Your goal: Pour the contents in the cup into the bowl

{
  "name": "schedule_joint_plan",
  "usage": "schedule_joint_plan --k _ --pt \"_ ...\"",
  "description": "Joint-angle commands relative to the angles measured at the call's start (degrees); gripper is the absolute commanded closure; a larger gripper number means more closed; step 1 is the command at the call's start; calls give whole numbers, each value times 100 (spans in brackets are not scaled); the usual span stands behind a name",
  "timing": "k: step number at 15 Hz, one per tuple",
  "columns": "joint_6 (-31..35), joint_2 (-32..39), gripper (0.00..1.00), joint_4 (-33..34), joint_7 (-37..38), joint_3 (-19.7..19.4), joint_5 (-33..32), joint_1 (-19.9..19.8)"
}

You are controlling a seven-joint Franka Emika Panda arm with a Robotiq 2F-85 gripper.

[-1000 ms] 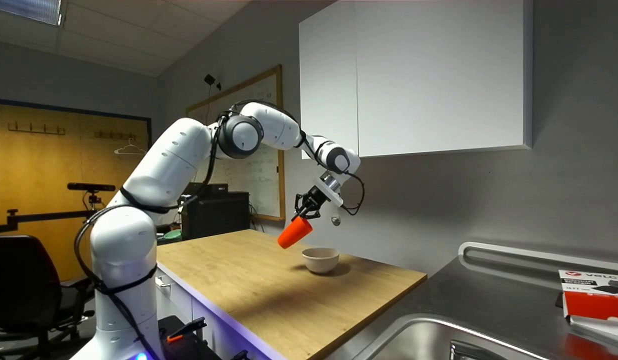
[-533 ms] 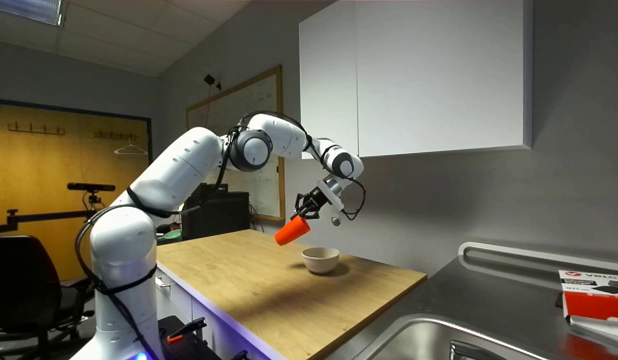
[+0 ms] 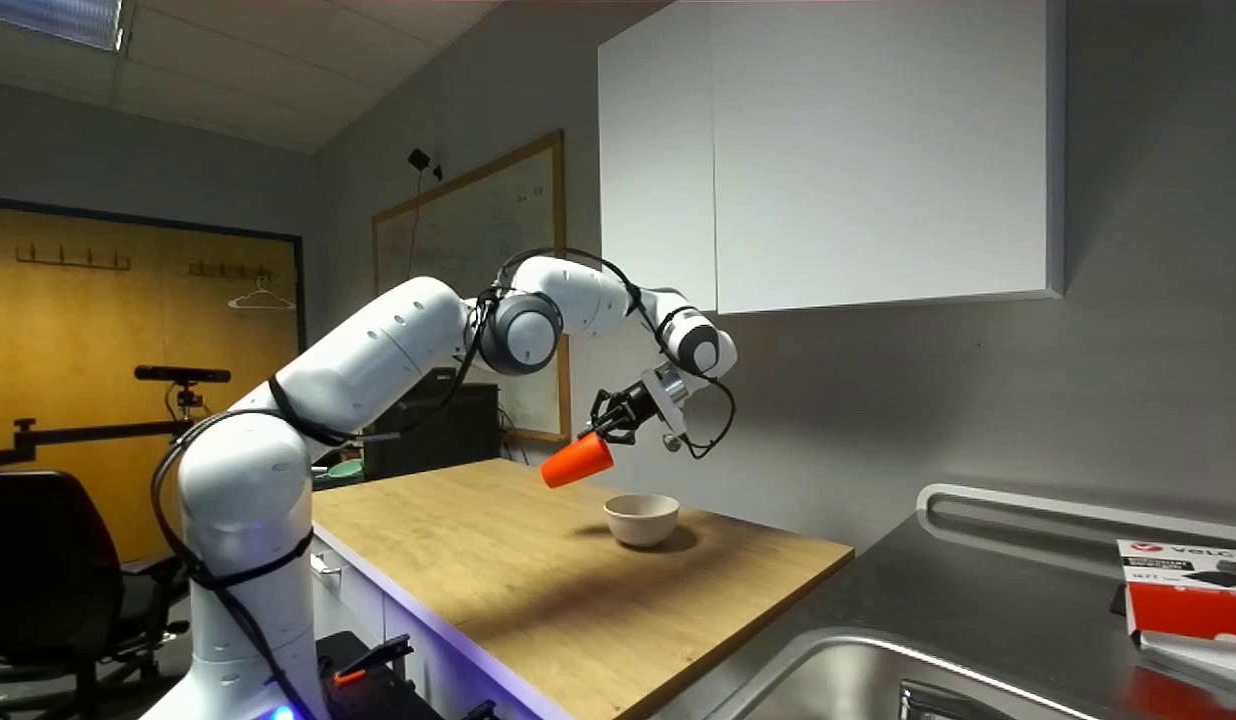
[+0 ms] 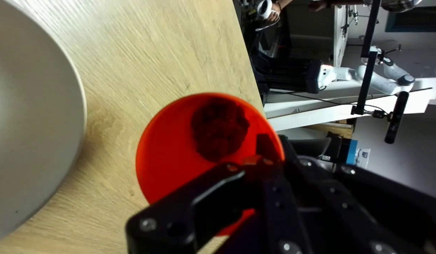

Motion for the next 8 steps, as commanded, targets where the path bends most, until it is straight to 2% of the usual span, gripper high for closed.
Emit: schedule_joint_plan --k 1,8 --pt "-451 517 95 814 436 234 255 -244" --pt "-907 1229 95 1546 1132 440 996 -606"
